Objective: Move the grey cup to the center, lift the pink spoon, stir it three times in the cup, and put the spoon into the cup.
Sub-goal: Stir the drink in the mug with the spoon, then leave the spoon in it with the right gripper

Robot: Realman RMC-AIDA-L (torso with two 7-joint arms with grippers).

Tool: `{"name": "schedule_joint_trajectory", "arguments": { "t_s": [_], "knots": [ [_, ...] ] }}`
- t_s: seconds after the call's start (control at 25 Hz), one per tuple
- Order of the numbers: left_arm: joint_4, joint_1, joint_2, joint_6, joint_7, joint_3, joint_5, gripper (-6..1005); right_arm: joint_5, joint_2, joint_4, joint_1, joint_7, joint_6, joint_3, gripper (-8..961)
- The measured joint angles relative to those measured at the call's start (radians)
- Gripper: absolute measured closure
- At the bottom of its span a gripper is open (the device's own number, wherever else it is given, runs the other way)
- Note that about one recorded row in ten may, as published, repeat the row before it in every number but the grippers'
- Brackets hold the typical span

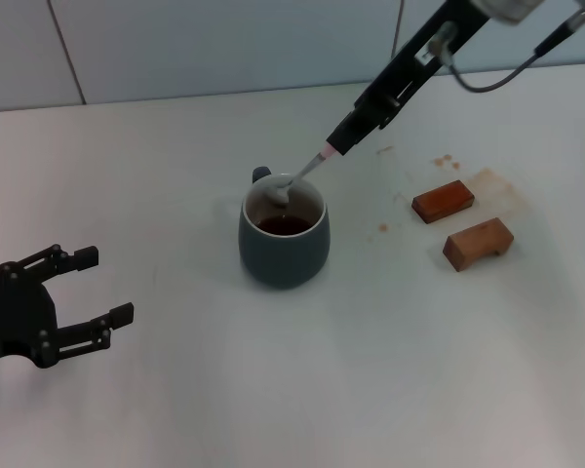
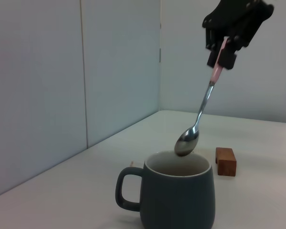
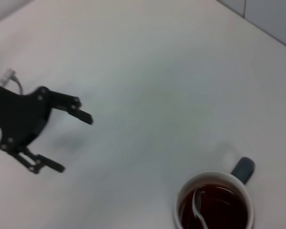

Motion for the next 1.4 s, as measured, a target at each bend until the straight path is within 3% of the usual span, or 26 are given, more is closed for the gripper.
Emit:
{"name": "schedule_joint_trajectory", "arguments": {
  "t_s": [0.32, 0.56, 1.16, 1.4],
  "knots": [
    [0.0, 0.001, 0.0, -0.001, 0.0, 0.008, 0.0, 152, -0.057, 0.023, 0.14, 0.052, 0.002, 0.128, -0.085, 840],
    [0.0, -0.002, -0.002, -0.001, 0.008, 0.013, 0.0, 152, -0.154, 0.06, 0.232, 0.094, -0.004, 0.209, -0.117, 840],
    [0.0, -0.005, -0.003, -0.002, 0.011, 0.013, 0.0, 152, -0.174, 0.075, 0.259, 0.122, -0.004, 0.284, -0.136, 838],
    [0.0, -0.004, -0.005, -0.004, 0.012, 0.013, 0.0, 152, -0.207, 0.079, 0.273, 0.144, -0.008, 0.24, -0.136, 837]
  ]
}}
